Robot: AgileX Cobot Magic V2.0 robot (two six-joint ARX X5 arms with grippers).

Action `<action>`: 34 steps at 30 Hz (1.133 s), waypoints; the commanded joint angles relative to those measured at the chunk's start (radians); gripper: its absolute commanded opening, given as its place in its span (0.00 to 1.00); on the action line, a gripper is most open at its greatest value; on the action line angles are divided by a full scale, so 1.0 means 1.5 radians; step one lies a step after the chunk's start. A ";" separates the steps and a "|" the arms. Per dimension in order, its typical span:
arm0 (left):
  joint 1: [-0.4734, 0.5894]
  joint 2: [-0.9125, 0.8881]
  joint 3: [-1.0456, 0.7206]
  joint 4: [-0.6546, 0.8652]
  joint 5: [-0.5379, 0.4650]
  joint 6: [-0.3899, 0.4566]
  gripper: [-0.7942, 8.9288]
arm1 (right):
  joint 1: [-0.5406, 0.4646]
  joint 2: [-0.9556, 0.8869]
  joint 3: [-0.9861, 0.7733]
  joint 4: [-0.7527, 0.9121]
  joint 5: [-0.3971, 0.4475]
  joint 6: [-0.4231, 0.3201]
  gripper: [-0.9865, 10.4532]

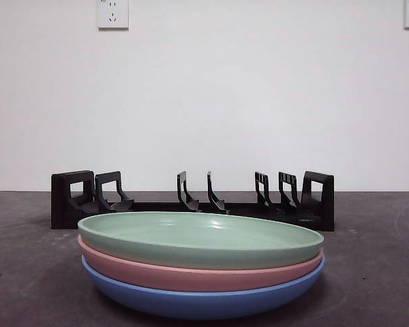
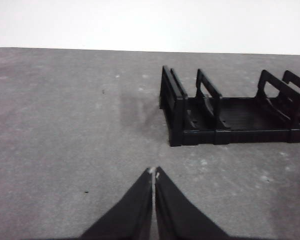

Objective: Place the plate

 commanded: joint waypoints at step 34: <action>0.000 -0.001 -0.013 -0.005 -0.003 0.006 0.09 | -0.182 -0.049 -0.103 0.149 0.109 -0.087 0.11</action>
